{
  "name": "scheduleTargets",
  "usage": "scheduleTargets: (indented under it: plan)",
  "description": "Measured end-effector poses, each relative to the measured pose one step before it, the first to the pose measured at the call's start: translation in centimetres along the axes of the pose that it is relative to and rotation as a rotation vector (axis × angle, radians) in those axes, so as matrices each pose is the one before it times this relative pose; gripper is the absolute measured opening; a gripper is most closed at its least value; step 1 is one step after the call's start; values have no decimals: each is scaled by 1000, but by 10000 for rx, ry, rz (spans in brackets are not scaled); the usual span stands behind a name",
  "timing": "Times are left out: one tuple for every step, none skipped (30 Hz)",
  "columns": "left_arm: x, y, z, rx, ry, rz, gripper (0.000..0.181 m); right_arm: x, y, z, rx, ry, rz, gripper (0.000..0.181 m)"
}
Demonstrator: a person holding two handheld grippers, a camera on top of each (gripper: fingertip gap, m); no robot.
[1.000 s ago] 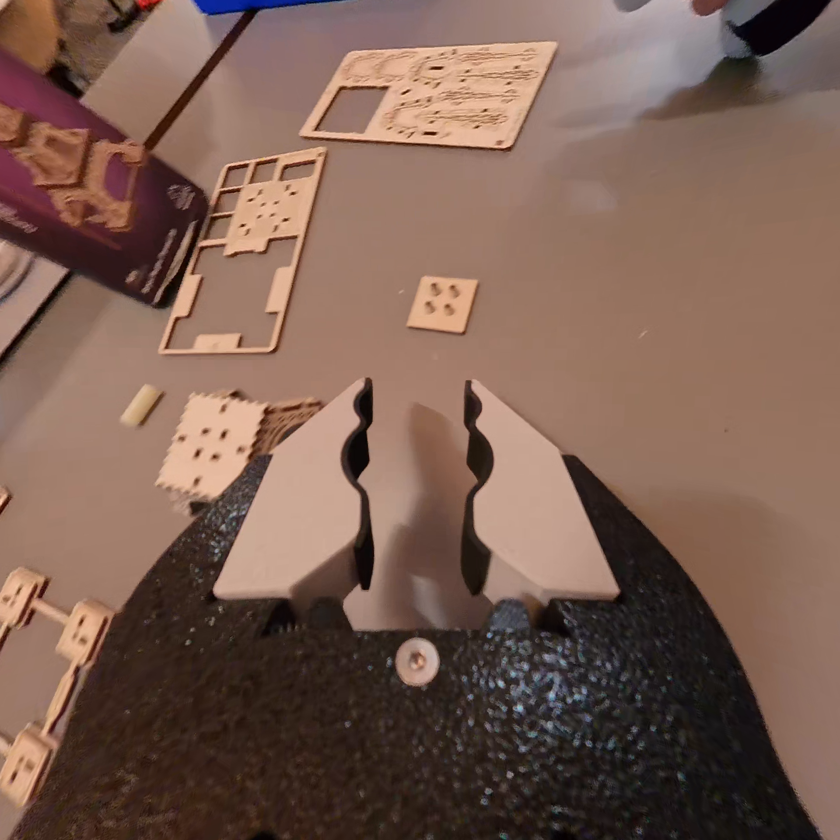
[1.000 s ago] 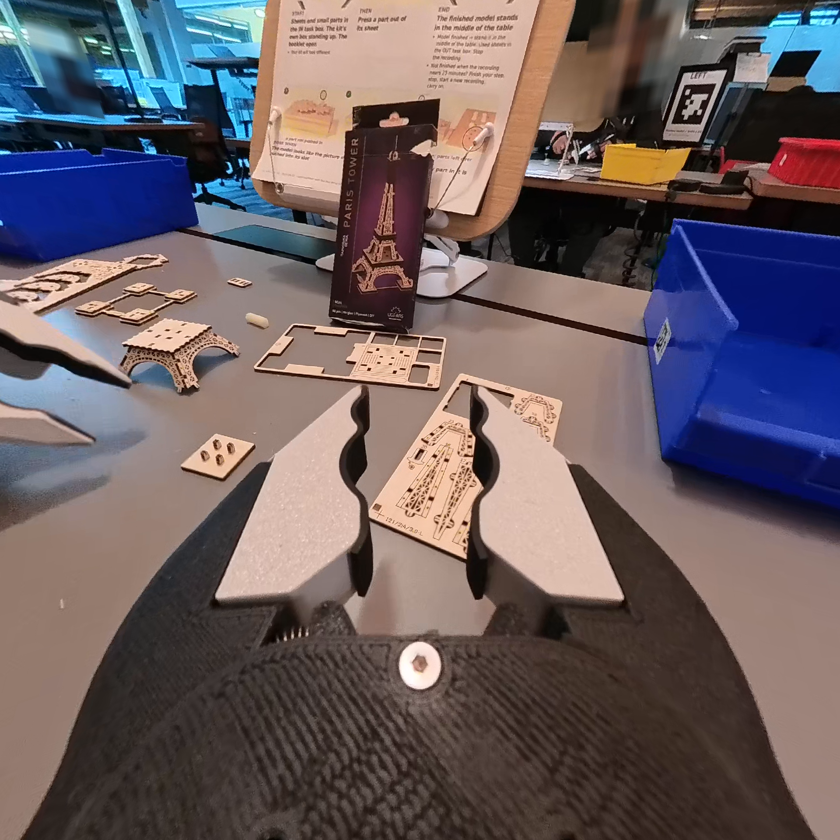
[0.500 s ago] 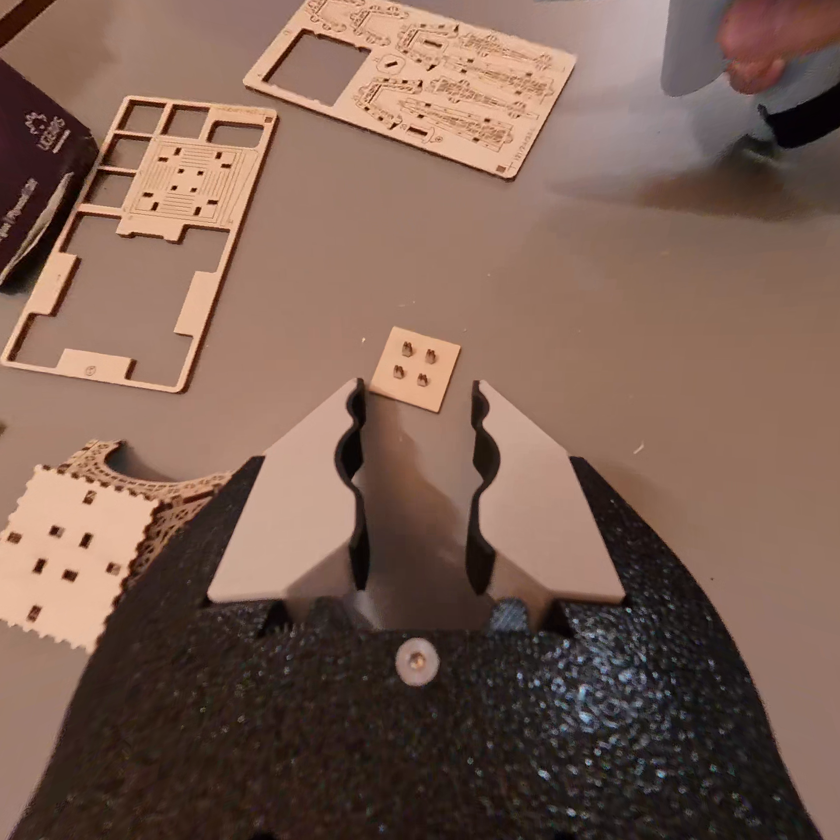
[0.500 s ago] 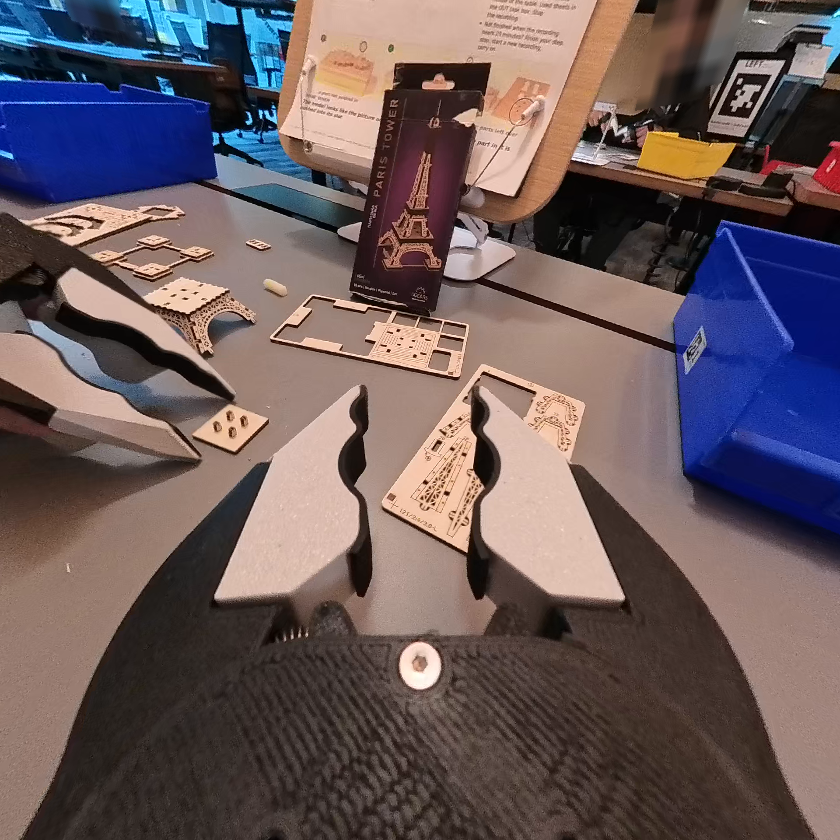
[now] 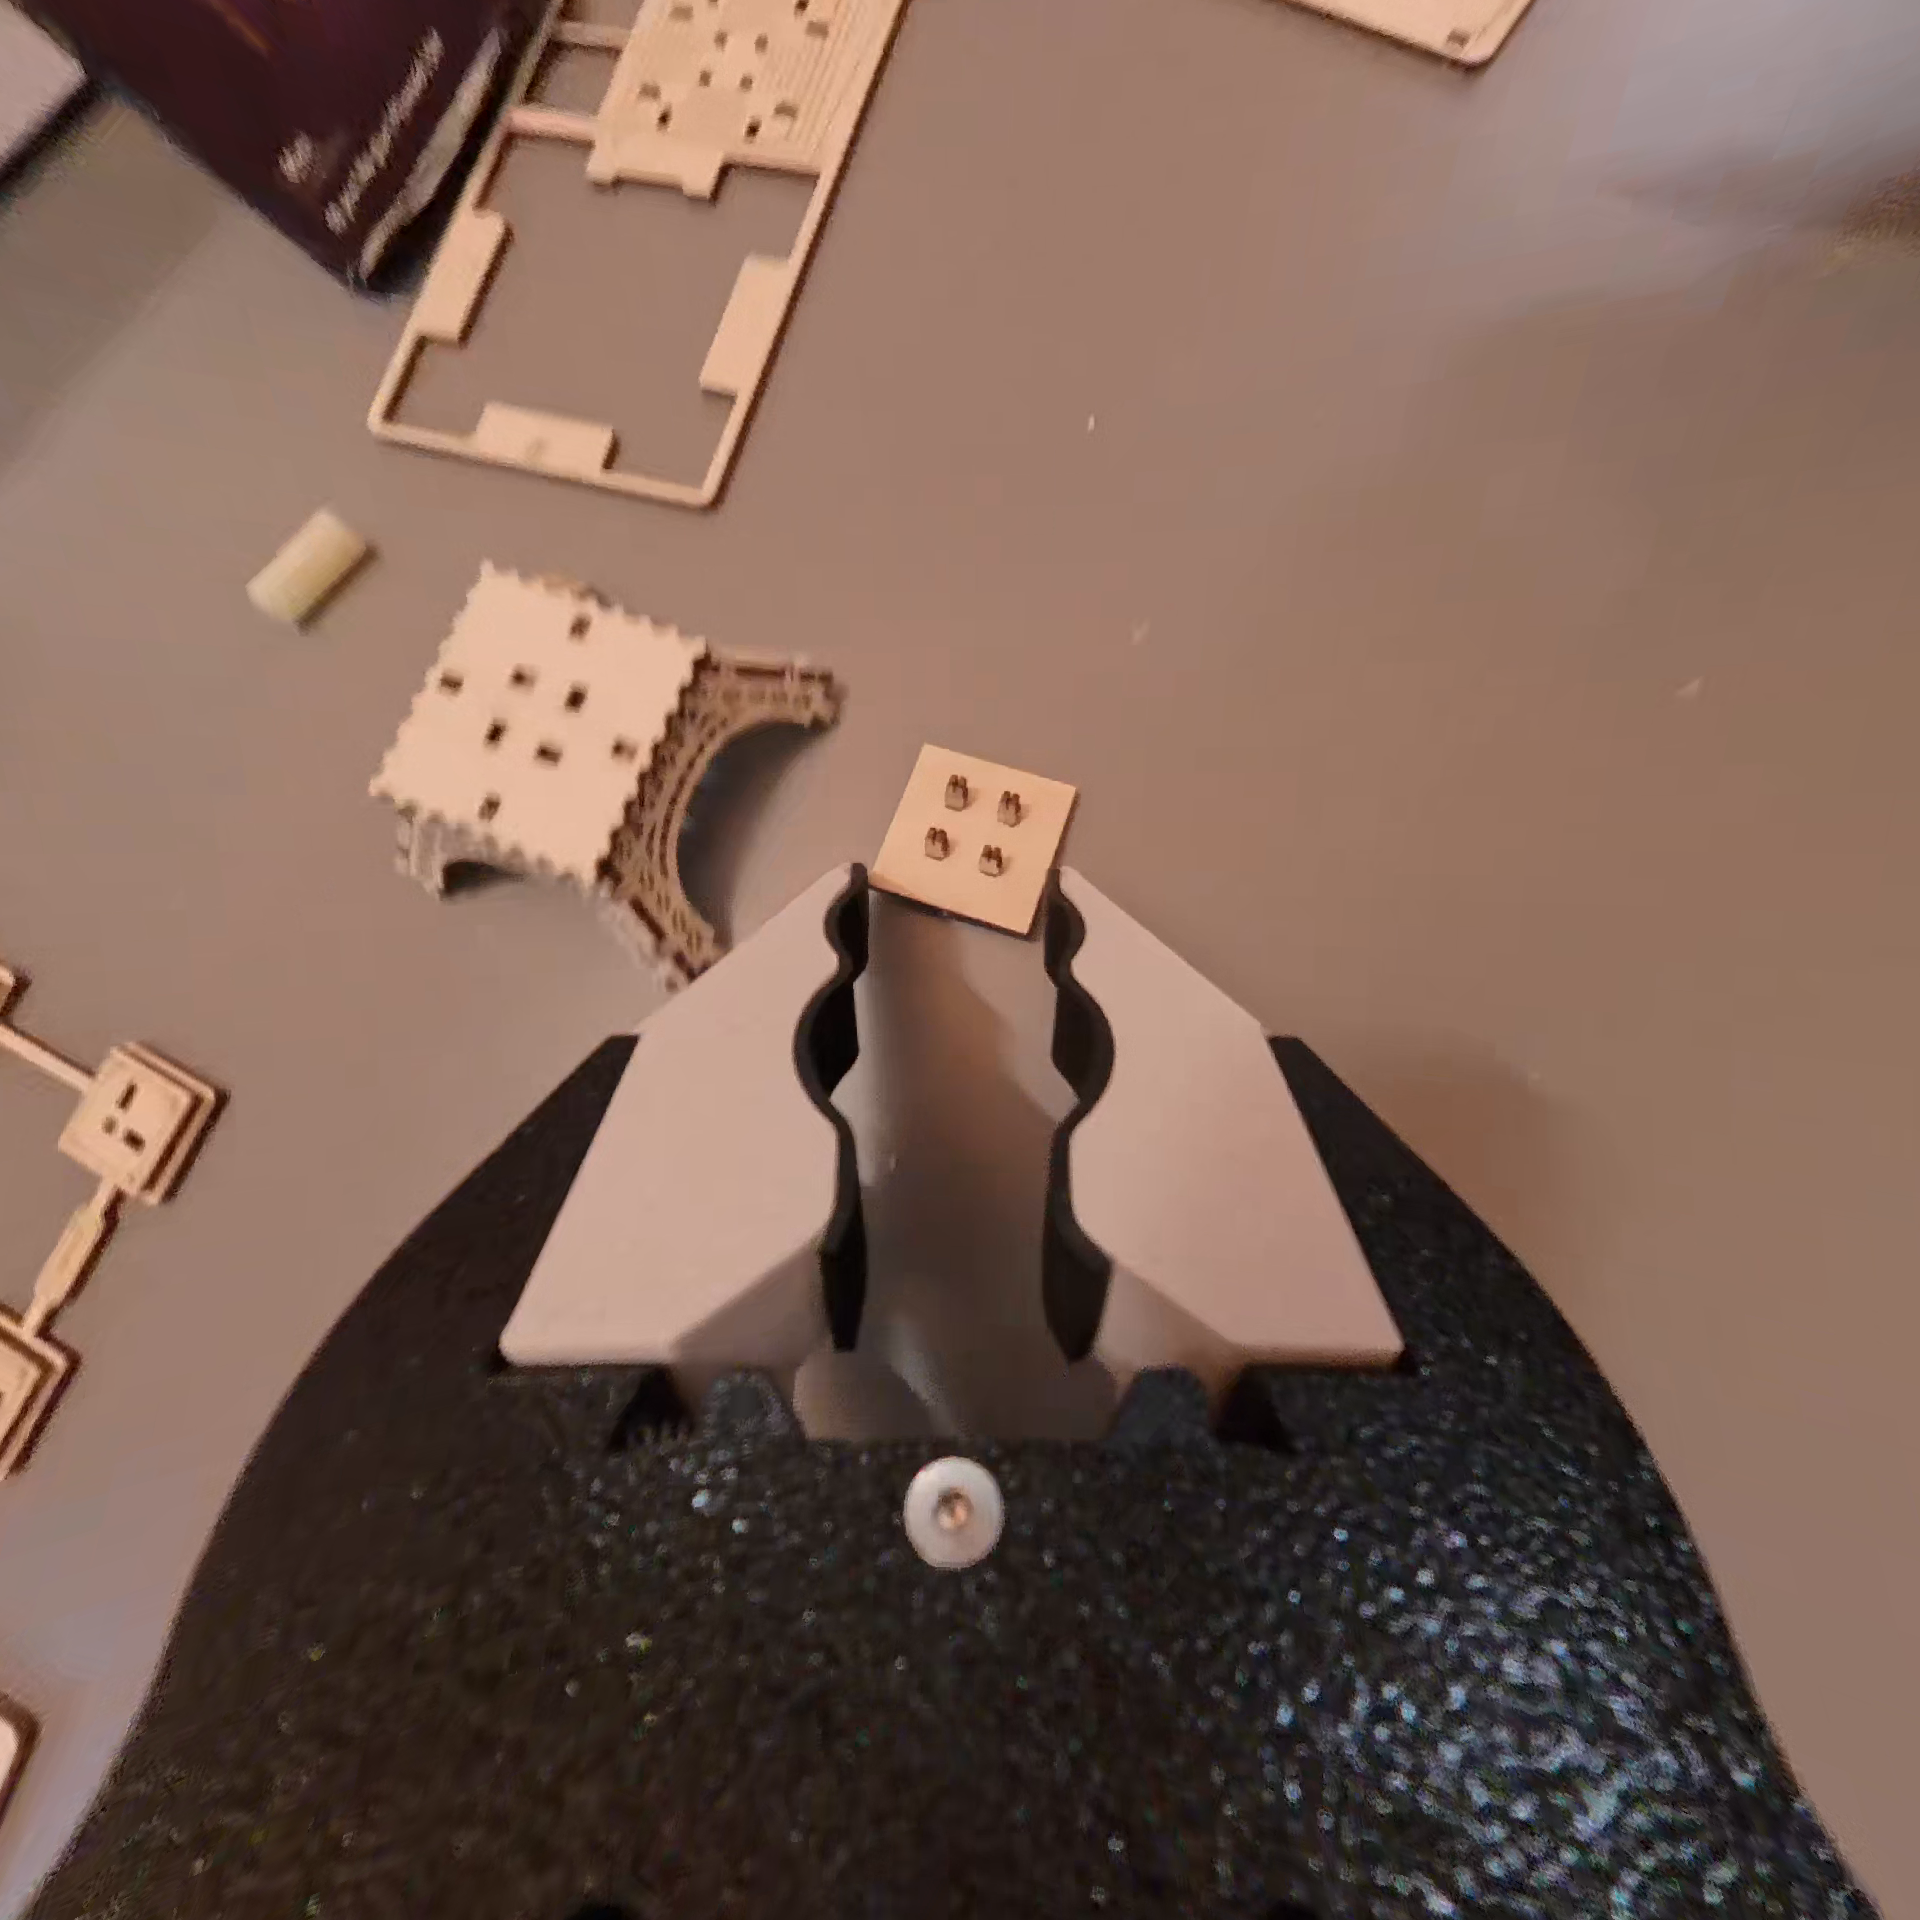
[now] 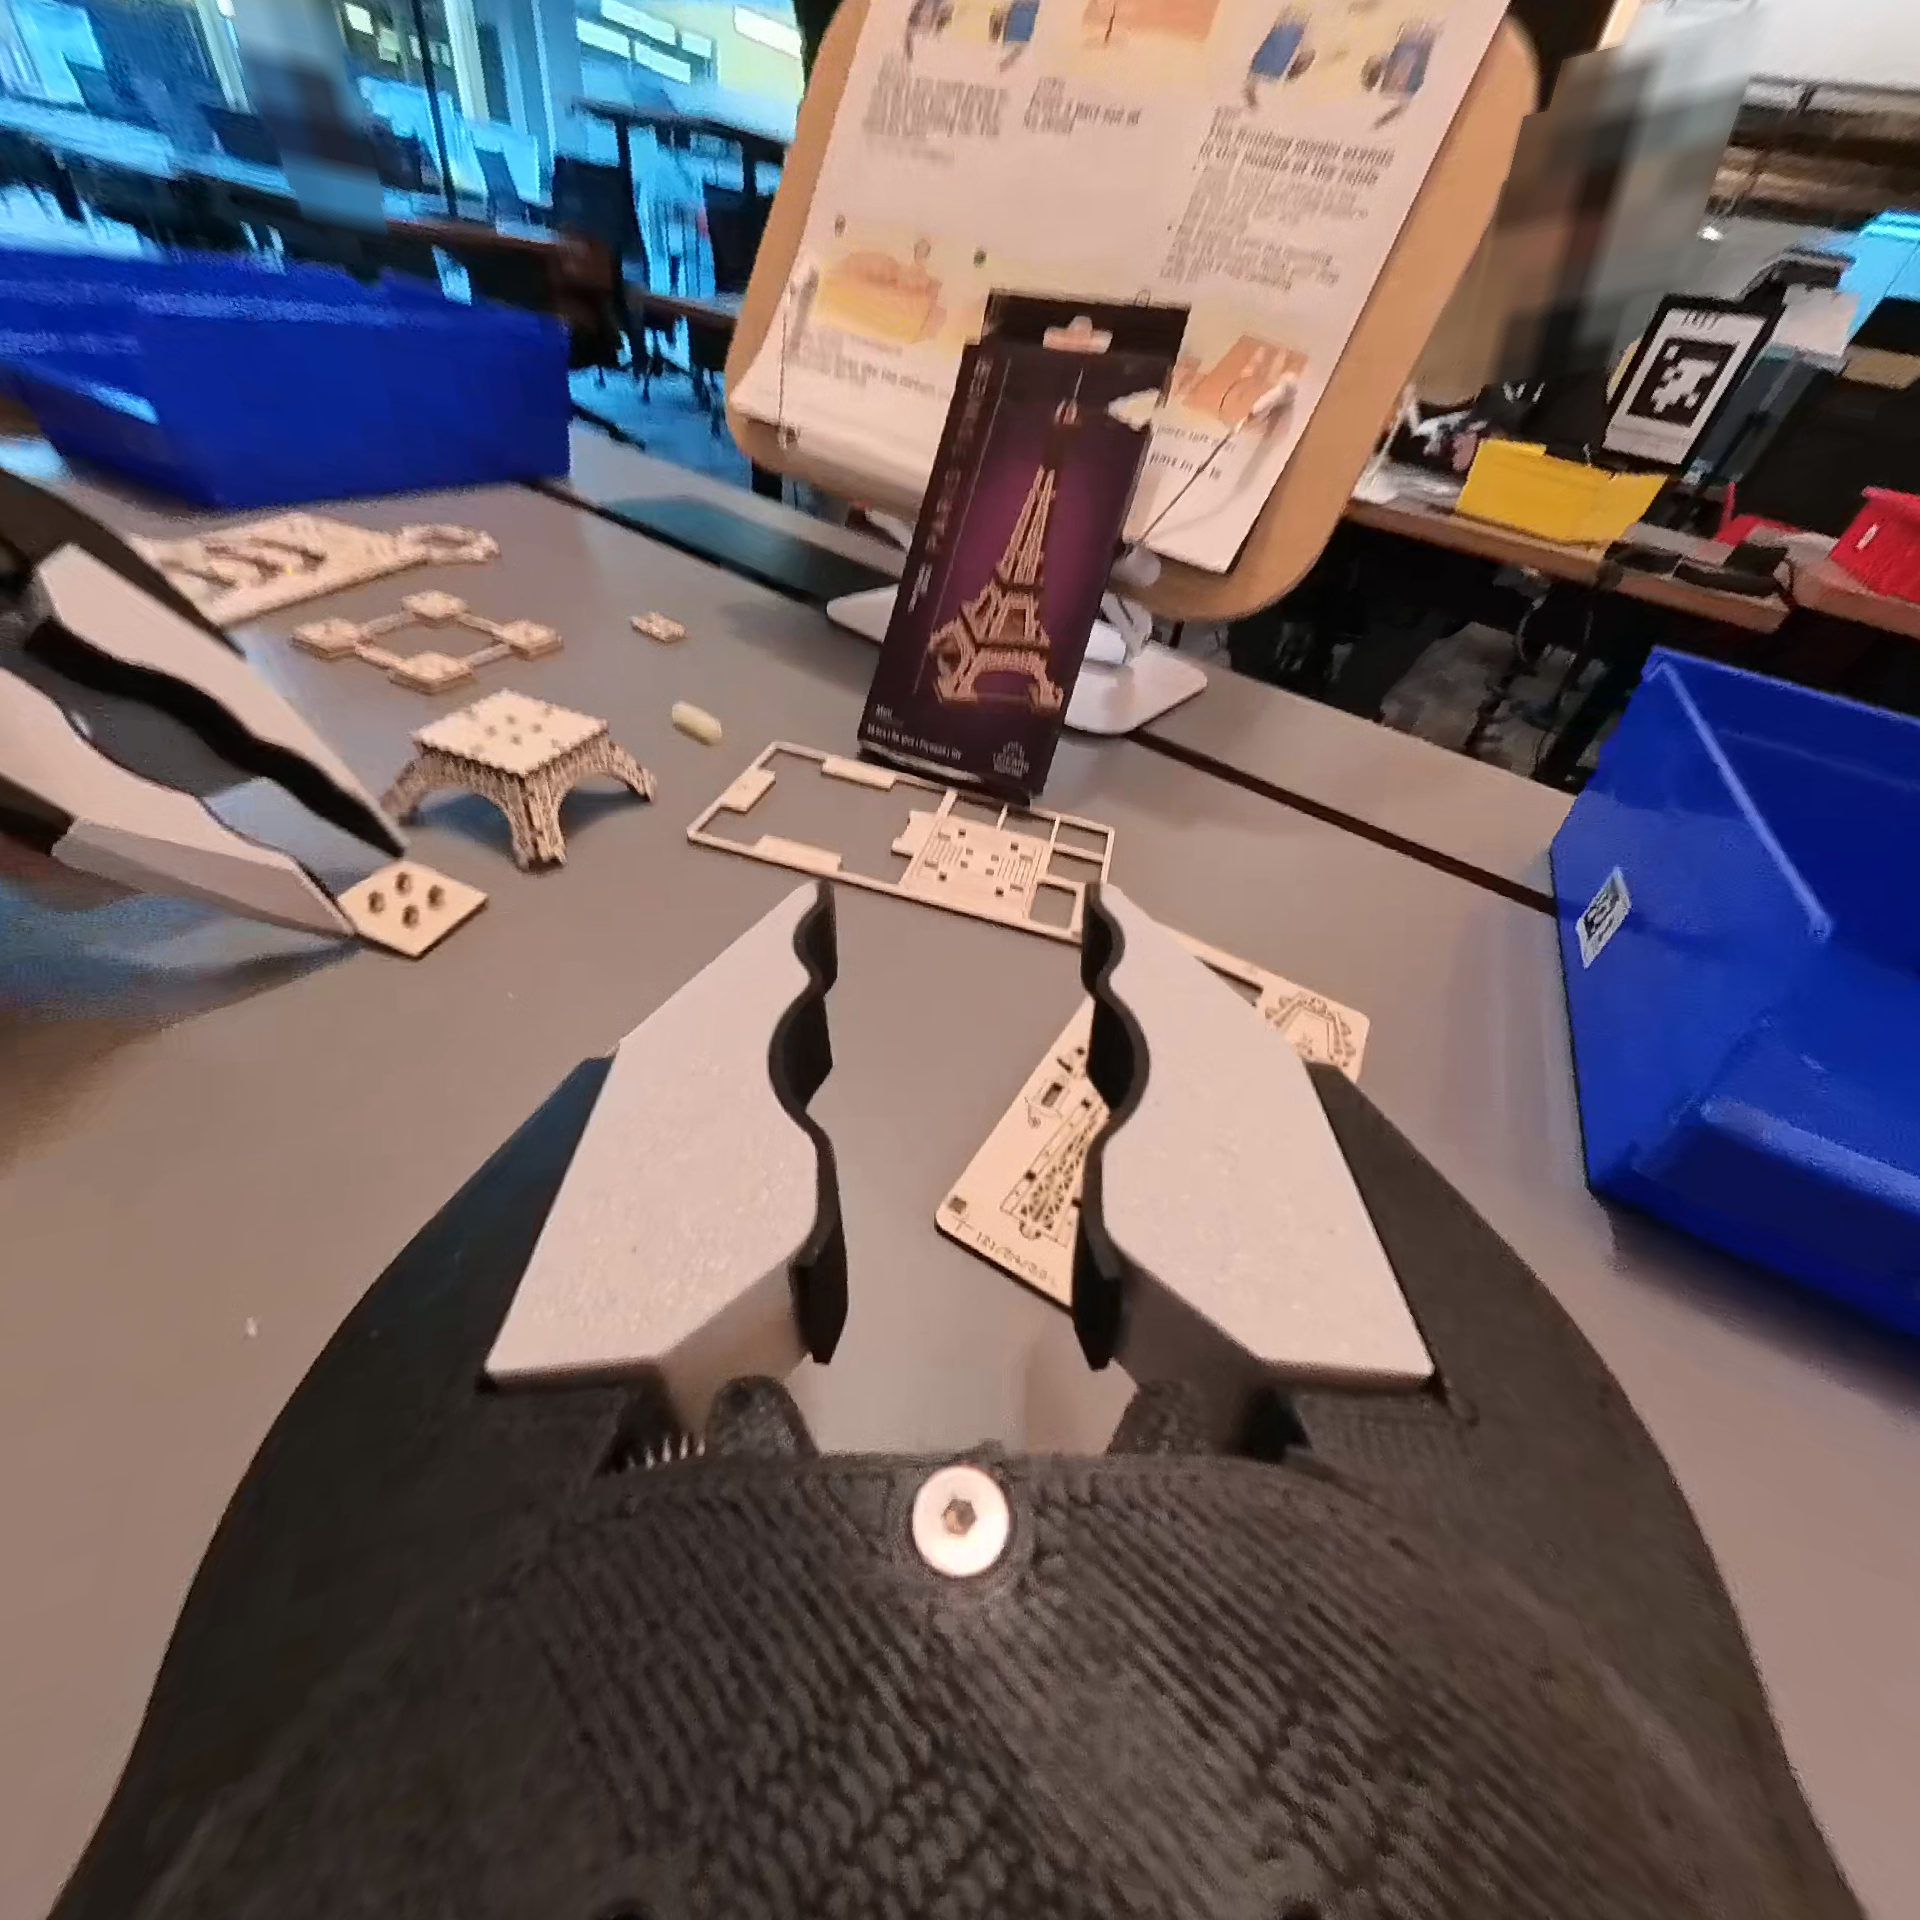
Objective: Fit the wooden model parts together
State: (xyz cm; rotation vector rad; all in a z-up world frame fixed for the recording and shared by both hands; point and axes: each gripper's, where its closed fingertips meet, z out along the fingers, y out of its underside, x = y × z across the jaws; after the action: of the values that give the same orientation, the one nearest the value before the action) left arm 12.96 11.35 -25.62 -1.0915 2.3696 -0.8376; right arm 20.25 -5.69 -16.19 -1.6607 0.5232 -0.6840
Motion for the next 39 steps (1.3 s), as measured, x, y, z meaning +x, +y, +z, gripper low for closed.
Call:
scheduleTargets:
  plan:
    - [-32,646,-370,-152,186,-103,31,-18,-510,-151,306,-30,267,45]
    - [-187,467,-190,-53,23,-62,31,-29,-410,-157,266,-32,305,46]
    - [-262,104,-17,124,-75,-15,31,1,-249,-132,180,-9,265,45]
    - [-48,-108,79,190,34,26,31,72,-67,-133,97,49,182,45]
    - [18,-91,55,50,59,78,35,163,83,-109,63,106,100,44]
    - [-189,-144,-87,-48,-66,145,44,205,205,-81,38,131,70,44]
    - [-247,-286,-352,-41,-63,288,47,127,231,-55,24,87,50,43]
    - [-356,-477,-603,51,-81,397,47,38,107,-38,12,6,43,42]
    - [-829,-632,-723,125,-329,406,48,-6,-48,-70,51,-20,37,41]
    - [-1209,-564,-658,72,-497,423,48,79,-106,-68,85,51,8,41]
    - [-1197,-424,-382,-22,-419,493,50,51,-84,-64,61,47,-9,40]
    - [-957,-193,-22,-139,-232,539,56,-34,-60,-51,50,-5,-23,40]
    - [-705,26,347,-244,-83,567,65,-8,-64,-43,52,37,-24,40]
    - [-593,150,587,-242,-75,560,73,-6,-12,14,13,63,-58,40]
    - [-447,181,644,-218,-62,468,78,-111,81,68,-69,-3,-102,40]
    - [-179,77,585,-142,24,367,79,-268,76,65,-62,-90,-141,40]
    - [14,-96,484,-1,83,265,76,-208,84,78,-66,-26,-179,40]
    - [248,-186,344,57,141,170,71,-209,139,136,-105,-16,-179,40]
    - [337,-285,274,88,123,63,69,-286,160,159,-132,-87,-187,41]
    - [213,-224,276,68,-10,47,67,-329,152,187,-117,-138,-206,42]
    - [47,-11,300,-39,-156,125,63,-234,177,182,-137,-79,-149,42]
    - [0,235,287,-192,-211,260,59,-186,161,173,-126,-33,-154,43]
    - [-23,279,221,-231,-265,377,56,-202,127,131,-107,-28,-164,43]
    - [-9,102,134,-111,-301,382,55,-202,73,60,-63,11,-205,43]
    - [45,-88,49,10,-291,301,52,-273,53,69,-43,-37,-235,43]
    - [75,-124,43,43,-275,241,47,-301,81,106,-69,-98,-209,44]
    - [42,-60,51,18,-304,304,44,-169,111,85,-88,-23,-136,44]
    - [-116,-55,37,23,-437,386,43,-142,115,52,-96,4,-141,44]
    - [-246,-73,0,38,-534,405,39,-213,175,46,-126,-65,-163,44]
    - [-171,-5,24,-11,-478,421,34,-102,163,65,-109,-22,-146,44]
    - [-186,69,-3,-76,-455,447,26,4,118,43,-83,38,-85,44]
    - [-238,-21,-79,-23,-419,425,17,-25,50,7,-31,23,-58,44]
    - [-255,-139,-149,61,-339,273,15,-38,10,20,-19,15,-55,44]
    - [-168,-182,-186,109,-172,81,14,-44,73,53,-54,4,-52,44]
    - [-116,-163,-196,111,-28,-88,13,-95,99,82,-83,-26,-64,44]
    - [-279,-100,-253,87,-24,-178,12,-138,108,95,-90,-35,-85,44]
    - [-612,-70,-418,95,-115,-213,11,-177,106,98,-90,-54,-108,44]
    - [-792,-161,-561,173,-98,-308,11,-213,118,108,-100,-77,-123,44]
    - [-725,-165,-624,177,115,-504,11,-236,121,101,-124,-101,-142,44]
